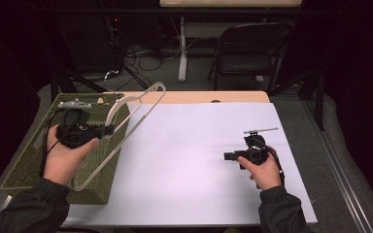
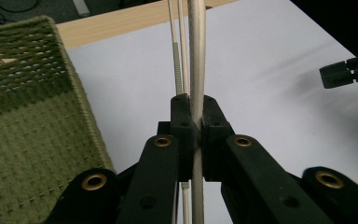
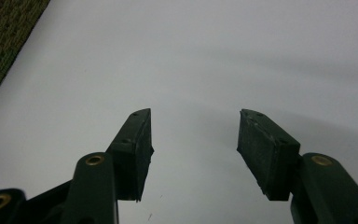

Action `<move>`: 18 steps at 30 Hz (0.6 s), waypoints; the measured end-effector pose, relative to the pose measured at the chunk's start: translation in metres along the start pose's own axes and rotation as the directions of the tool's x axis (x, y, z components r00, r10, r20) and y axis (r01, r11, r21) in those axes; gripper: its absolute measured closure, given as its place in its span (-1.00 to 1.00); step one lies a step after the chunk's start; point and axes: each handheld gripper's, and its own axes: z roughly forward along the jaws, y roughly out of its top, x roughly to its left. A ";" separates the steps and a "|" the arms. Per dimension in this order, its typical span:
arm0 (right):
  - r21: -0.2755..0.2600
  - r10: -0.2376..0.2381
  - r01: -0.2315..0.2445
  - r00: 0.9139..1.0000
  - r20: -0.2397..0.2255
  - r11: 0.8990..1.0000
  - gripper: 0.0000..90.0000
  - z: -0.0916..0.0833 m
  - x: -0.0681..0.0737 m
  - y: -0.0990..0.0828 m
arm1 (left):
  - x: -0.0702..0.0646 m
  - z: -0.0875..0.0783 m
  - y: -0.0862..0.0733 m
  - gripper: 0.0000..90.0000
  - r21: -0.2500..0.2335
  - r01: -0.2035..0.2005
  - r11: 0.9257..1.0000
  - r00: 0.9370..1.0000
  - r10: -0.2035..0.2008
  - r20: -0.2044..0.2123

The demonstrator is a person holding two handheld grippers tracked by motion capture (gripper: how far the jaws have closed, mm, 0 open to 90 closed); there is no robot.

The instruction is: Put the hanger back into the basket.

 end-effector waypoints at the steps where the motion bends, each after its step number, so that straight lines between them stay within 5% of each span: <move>1: -0.001 0.002 -0.002 1.000 -0.002 1.000 -0.01 0.000 0.000 0.000 | 0.003 -0.003 0.000 0.93 0.000 -0.001 1.000 1.000 0.001 -0.001; 18: 0.001 0.006 -0.006 1.000 0.009 1.000 -0.01 0.003 -0.002 -0.001 | 0.072 -0.042 -0.016 0.93 -0.024 0.030 0.999 0.997 -0.032 -0.067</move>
